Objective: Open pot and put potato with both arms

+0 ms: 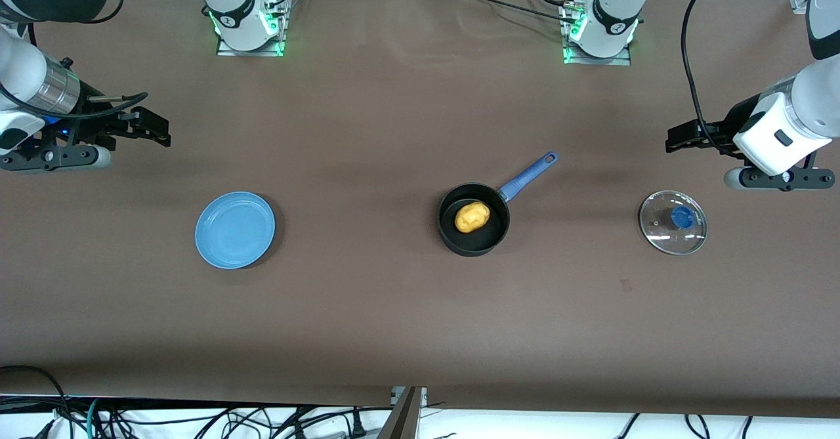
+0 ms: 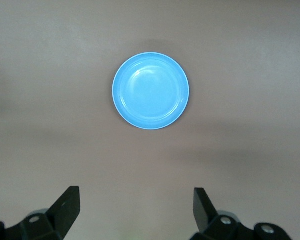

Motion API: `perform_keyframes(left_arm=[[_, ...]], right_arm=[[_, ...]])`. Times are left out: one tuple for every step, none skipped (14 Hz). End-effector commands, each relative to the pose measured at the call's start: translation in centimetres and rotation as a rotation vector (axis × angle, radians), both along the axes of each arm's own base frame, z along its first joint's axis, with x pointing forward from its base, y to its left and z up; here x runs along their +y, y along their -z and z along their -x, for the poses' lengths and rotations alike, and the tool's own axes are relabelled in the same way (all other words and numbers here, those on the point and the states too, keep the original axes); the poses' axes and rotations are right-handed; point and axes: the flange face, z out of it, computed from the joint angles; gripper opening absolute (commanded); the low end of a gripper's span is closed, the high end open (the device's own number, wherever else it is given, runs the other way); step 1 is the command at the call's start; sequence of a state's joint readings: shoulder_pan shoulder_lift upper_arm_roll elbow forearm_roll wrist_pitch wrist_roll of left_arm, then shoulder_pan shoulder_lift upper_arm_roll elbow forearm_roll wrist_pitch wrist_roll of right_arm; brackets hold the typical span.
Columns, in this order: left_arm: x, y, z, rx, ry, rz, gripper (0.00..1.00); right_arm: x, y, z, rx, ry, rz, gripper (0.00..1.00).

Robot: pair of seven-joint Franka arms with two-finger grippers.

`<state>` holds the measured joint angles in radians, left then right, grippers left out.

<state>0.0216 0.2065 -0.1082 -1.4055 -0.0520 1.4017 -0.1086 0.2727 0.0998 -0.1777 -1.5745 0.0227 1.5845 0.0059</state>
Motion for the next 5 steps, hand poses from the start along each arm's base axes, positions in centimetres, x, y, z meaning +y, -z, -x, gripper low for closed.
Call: perform_keyframes(left_arm=[[-0.14,-0.30,-0.38,-0.002,0.000,-0.011,1.00],[-0.14,-0.31,-0.39,-0.004,0.000,-0.011,1.00],[-0.05,-0.51,-0.41,-0.007,-0.002,-0.011,1.00],[0.07,-0.79,-0.66,-0.015,-0.005,-0.012,1.00],[0.08,-0.85,-0.93,-0.018,-0.006,-0.011,1.00]], right_arm=[[0.47,-0.56,-0.26,-0.009,-0.029,0.031,1.00],[0.44,-0.57,-0.28,-0.010,-0.028,0.034,1.00],[0.51,-0.57,-0.27,-0.011,-0.030,0.036,1.00],[0.51,-0.56,-0.25,-0.009,-0.030,0.036,1.00],[0.50,-0.65,-0.22,-0.011,-0.030,0.036,1.00]])
